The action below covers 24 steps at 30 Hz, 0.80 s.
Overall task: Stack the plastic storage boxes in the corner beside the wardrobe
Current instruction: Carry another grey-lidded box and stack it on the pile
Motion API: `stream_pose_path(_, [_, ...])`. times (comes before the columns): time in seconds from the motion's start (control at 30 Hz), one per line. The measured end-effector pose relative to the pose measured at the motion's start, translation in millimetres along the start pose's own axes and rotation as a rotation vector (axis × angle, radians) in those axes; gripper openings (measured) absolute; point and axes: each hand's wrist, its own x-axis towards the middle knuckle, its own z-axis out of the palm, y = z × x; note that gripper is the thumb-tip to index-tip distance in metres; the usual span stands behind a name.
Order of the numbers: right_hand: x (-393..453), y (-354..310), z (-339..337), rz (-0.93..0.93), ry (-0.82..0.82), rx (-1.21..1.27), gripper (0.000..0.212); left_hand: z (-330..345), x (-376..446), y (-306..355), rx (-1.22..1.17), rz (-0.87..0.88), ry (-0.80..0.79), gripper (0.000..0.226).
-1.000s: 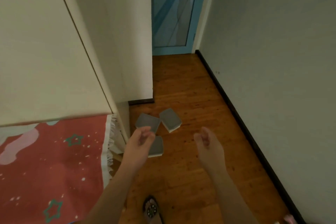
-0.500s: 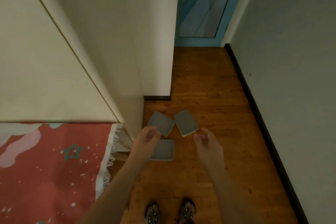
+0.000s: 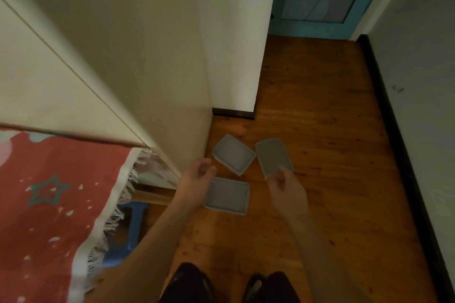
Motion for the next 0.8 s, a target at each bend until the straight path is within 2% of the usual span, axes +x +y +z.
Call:
stream_pose_path(0.3, [115.4,112.6,125.8,-0.047,0.005,-0.078,0.051,83.8,115.3,-153.4,-0.011,-0.008,0.075,0.028])
stream_pose_path(0.53, [187.6,200.5,217.6,-0.064,-0.011,-0.101,0.056,135.5,201.7,-266.1,0.035,-0.026,0.028,0.037])
stream_pose_path(0.8, [240.0,276.3,290.1,-0.051,0.0,-0.159,0.058,169.4,259.2,-351.5,0.15,-0.046,0.013,0.055])
